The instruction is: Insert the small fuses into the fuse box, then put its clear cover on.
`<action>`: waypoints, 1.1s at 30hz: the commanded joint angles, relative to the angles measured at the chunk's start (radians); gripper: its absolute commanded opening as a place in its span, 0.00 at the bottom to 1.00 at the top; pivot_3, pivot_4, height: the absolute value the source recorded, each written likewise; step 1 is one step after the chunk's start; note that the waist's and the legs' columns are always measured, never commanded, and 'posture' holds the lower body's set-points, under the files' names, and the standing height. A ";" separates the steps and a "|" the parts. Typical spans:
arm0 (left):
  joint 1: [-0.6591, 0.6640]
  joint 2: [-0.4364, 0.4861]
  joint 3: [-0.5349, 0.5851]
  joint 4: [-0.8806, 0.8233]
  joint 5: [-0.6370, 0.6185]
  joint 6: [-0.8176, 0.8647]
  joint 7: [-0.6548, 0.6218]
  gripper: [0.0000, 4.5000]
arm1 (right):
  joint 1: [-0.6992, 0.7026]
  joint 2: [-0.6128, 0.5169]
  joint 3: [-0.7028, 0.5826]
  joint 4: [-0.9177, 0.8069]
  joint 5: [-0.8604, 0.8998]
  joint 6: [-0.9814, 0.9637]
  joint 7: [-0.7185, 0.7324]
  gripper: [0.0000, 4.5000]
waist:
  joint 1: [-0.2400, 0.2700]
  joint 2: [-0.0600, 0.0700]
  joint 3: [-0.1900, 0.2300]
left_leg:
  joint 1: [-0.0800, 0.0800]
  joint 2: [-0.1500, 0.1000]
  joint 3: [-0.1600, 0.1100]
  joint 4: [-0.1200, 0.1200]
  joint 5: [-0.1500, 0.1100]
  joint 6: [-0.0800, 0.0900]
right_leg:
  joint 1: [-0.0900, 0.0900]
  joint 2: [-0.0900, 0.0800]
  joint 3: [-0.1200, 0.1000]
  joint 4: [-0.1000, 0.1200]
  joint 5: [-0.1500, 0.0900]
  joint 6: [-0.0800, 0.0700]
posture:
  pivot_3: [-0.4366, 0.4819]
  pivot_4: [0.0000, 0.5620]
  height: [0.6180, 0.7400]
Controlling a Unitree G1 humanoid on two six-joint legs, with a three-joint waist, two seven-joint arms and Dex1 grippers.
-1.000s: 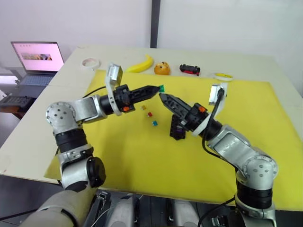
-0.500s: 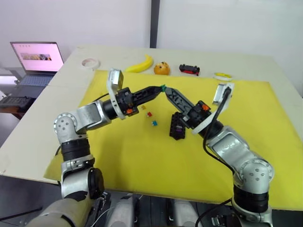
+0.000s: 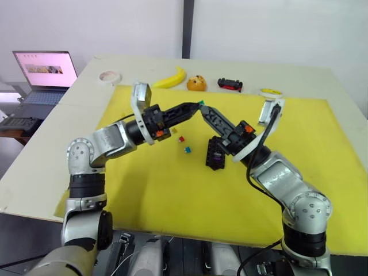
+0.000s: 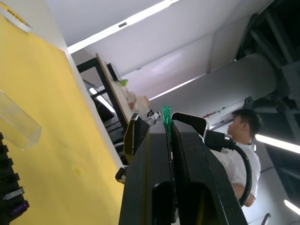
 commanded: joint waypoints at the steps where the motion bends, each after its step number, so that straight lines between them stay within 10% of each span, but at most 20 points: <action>1: -0.001 0.012 -0.012 -0.036 -0.024 -0.024 -0.026 0.00 | -0.015 -0.001 0.005 -0.026 0.015 -0.018 0.018 0.39 | 0.000 0.000 0.000 | 0.000 0.000 0.000 0.000 0.000 0.000 | 0.000 0.000 0.000 0.000 0.000 0.000 | 0.48 0.27 1.00; 6: 0.006 0.015 -0.027 -0.042 -0.024 -0.034 -0.035 0.00 | -0.014 -0.004 0.006 -0.036 0.018 -0.018 0.042 0.01 | 0.000 0.000 0.000 | 0.000 0.000 0.000 0.000 0.000 0.000 | 0.000 0.000 0.000 0.000 0.000 0.000 | 0.48 0.27 1.00; 18: 0.013 0.096 -0.070 -0.044 0.060 -0.020 -0.116 0.00 | -0.016 -0.025 -0.015 -0.054 0.061 -0.028 0.073 0.01 | -0.001 0.000 0.000 | 0.000 0.000 0.000 0.000 -0.001 0.001 | 0.000 0.001 0.000 0.000 0.000 0.000 | 0.48 0.27 1.00; 27: -0.067 0.420 -0.310 -0.209 0.778 -0.187 -0.874 0.97 | -0.039 -0.533 -0.082 0.010 -0.110 0.136 0.535 0.00 | 0.004 0.001 0.001 | 0.001 0.000 0.002 0.000 -0.002 0.004 | 0.002 0.002 0.000 -0.003 -0.001 -0.002 | 0.48 0.27 1.00; 33: -0.118 0.520 -0.555 -0.156 1.281 -0.596 -1.252 0.99 | -0.094 -0.751 0.047 0.154 -0.463 0.057 0.899 0.00 | 0.005 0.001 0.001 | 0.001 0.002 0.004 0.000 -0.003 0.007 | 0.004 0.002 0.001 -0.007 -0.002 -0.004 | 0.48 0.27 1.00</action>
